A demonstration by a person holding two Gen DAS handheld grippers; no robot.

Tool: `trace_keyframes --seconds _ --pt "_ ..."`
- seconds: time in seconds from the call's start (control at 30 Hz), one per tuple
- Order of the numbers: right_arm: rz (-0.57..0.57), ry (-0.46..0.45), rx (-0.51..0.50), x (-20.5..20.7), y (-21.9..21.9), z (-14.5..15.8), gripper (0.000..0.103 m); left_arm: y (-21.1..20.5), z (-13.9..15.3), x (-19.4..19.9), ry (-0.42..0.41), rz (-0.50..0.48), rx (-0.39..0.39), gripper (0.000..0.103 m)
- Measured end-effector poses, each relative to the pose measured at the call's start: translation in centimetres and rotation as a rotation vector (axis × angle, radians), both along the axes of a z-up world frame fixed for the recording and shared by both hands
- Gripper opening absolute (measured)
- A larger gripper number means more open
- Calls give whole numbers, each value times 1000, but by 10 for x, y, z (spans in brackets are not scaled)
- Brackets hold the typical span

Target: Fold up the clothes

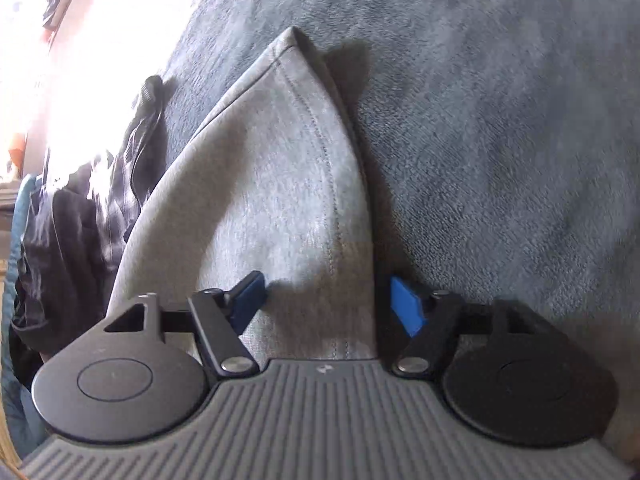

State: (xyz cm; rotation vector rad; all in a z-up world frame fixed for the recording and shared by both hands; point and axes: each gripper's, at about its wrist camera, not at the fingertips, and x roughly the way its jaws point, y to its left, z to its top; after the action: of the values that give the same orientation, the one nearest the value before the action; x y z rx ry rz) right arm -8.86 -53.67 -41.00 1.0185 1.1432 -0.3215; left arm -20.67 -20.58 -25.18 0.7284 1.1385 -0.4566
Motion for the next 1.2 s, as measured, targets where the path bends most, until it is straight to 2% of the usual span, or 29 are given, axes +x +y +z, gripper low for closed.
trace_keyframes --seconds 0.07,0.13,0.23,0.43,0.53,0.57,0.6,0.73,0.83,0.97,1.03,1.1,1.2 --pt "107 -2 -54 20 3 12 10 -12 -2 0 -2 41 -16 76" --pt "172 -71 -73 37 1 33 7 -22 -5 2 4 73 -29 73" --pt "220 -214 -9 75 -5 75 7 -32 -7 6 4 110 -45 70" --pt "327 -526 106 195 6 169 7 -41 -9 11 21 109 -57 70" --pt "362 -566 71 242 15 194 22 -47 -16 11 90 59 -49 71" --pt "384 -551 35 250 16 197 41 -49 -19 10 116 40 -47 71" --pt "405 -531 6 252 15 198 52 -51 -22 9 133 19 -44 71" --pt "480 -477 -68 210 2 191 53 -57 -28 -2 122 -60 -27 71" --pt "595 -384 -115 149 -7 171 55 -61 -32 -8 108 -112 -24 71" --pt "840 -123 -136 49 17 114 55 -68 -38 -10 105 -176 -23 70" --pt "926 -13 -127 3 36 90 55 -71 -43 -10 107 -214 -16 68" --pt "956 49 -102 -27 52 68 55 -73 -47 -11 97 -262 0 65" --pt "929 79 -68 -46 72 46 55 -74 -55 -13 74 -337 27 63"
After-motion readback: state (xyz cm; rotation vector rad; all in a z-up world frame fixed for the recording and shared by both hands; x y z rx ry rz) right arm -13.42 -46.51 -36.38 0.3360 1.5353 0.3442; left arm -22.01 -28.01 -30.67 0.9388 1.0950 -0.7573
